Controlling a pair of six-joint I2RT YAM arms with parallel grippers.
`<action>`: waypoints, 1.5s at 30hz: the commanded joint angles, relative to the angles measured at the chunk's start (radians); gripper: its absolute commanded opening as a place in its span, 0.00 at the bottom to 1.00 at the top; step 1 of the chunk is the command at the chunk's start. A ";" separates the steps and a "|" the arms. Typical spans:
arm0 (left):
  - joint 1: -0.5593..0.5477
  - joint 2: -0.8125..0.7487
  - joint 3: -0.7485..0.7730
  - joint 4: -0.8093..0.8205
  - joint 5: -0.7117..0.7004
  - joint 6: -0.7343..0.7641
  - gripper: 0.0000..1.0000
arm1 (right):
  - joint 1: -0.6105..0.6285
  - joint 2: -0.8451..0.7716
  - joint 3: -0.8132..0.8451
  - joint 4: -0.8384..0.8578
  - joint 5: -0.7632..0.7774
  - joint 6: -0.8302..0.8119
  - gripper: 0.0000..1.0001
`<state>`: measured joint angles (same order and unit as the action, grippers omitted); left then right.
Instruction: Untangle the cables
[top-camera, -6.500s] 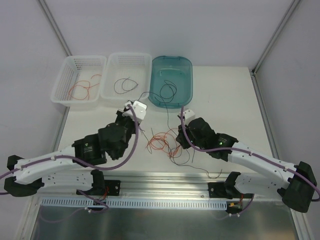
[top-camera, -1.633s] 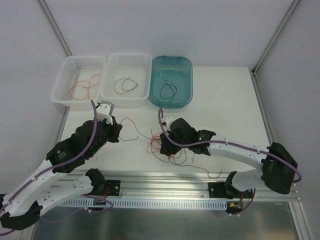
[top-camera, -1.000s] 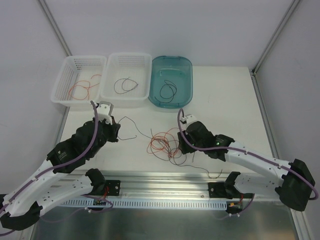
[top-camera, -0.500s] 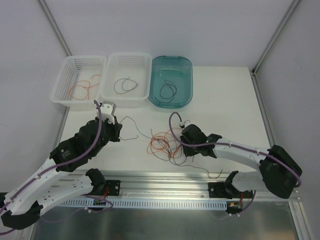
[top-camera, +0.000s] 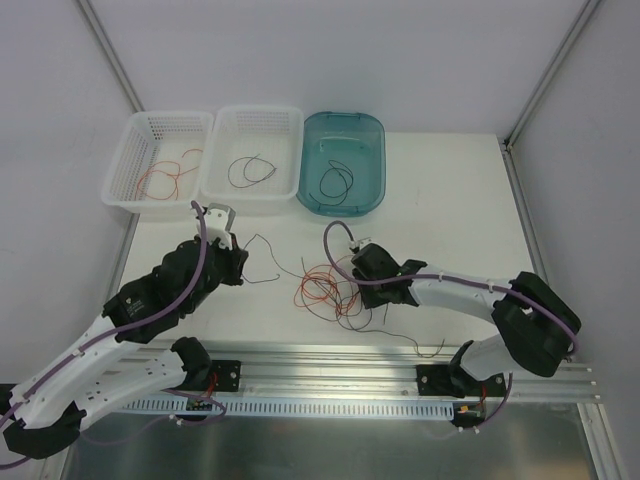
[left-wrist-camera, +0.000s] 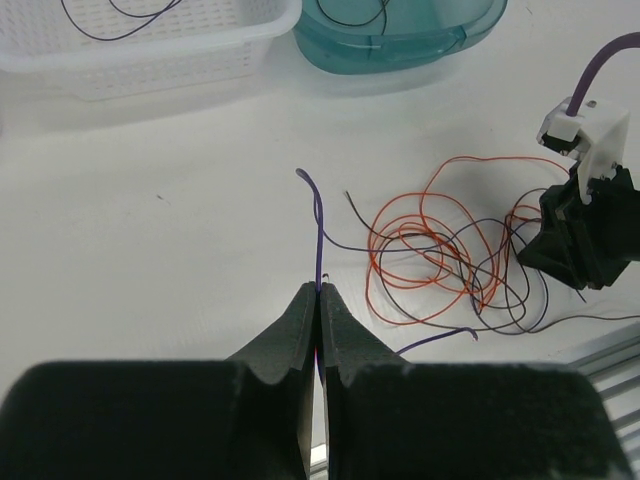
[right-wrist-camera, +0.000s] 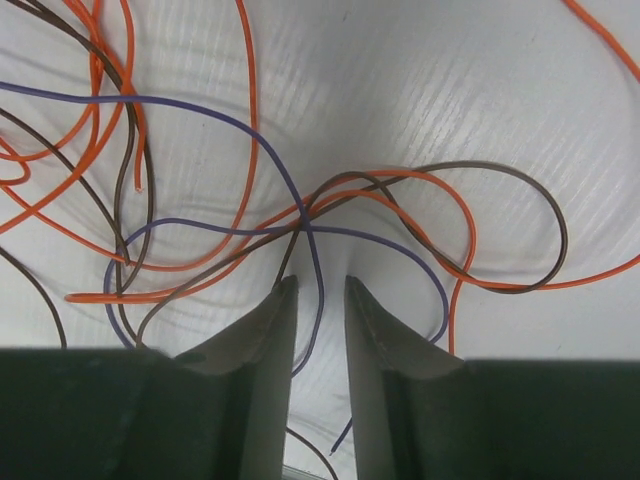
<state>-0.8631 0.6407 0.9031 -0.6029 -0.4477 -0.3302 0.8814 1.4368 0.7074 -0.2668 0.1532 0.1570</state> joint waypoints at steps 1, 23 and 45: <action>0.003 0.010 -0.004 0.040 0.032 -0.020 0.00 | -0.001 0.043 0.029 0.015 0.008 -0.004 0.26; 0.003 0.050 -0.009 0.155 0.174 0.002 0.00 | 0.004 -0.541 0.524 -0.145 0.023 -0.202 0.01; 0.003 0.068 -0.236 0.679 0.491 0.007 0.05 | 0.004 -0.204 0.528 0.133 -0.317 0.042 0.01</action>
<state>-0.8631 0.6918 0.7067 -0.0967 -0.0406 -0.3187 0.8818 1.2152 1.2896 -0.2241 -0.0875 0.1120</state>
